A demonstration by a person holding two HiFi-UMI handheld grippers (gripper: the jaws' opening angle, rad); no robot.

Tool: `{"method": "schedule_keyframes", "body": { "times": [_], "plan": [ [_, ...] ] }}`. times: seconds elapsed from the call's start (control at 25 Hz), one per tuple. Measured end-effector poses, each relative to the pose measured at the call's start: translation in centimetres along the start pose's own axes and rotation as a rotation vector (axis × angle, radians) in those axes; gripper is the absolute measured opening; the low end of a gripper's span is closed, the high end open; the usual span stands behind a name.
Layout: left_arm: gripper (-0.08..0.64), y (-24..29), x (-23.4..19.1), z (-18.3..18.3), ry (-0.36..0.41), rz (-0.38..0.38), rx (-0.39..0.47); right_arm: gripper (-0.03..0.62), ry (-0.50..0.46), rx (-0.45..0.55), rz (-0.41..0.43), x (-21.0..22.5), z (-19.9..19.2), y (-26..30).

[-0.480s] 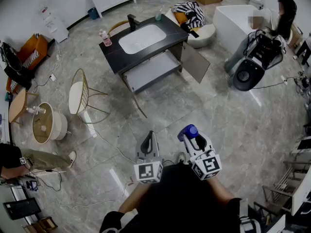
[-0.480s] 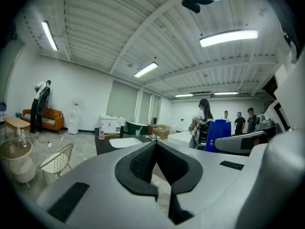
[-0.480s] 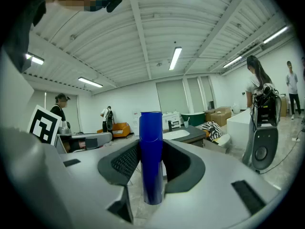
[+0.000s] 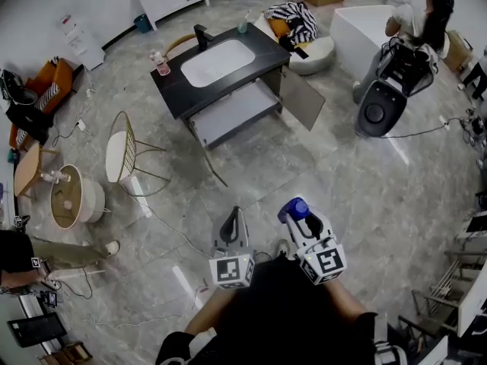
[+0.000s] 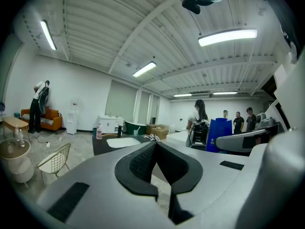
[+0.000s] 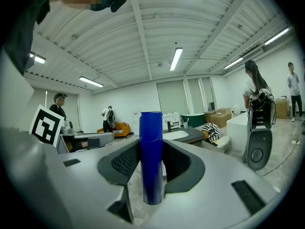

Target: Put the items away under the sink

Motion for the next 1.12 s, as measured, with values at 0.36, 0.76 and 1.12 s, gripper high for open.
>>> {"method": "schedule_keyframes", "body": {
  "times": [0.36, 0.76, 1.12],
  "plan": [
    [0.015, 1.9, 2.8, 0.1, -0.007, 0.032, -0.016, 0.143, -0.016, -0.005, 0.056, 3.8, 0.5, -0.6],
    [0.015, 6.0, 5.8, 0.4, -0.007, 0.067, -0.051, 0.143, -0.015, -0.017, 0.103, 9.3, 2.4, 1.0],
    [0.015, 17.5, 1.4, -1.8, -0.025, 0.068, -0.069, 0.143, -0.002, -0.023, 0.071, 14.3, 5.0, 10.1]
  ]
}}
Point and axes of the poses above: the fingertips, and each gripper's own axes: y forward along the fingers, x to its right, z out of its top, the point moved 5 cm from there along -y, backward along the fingers, and after that the axes turned 15 degrees about y, right-handed, at the moved point
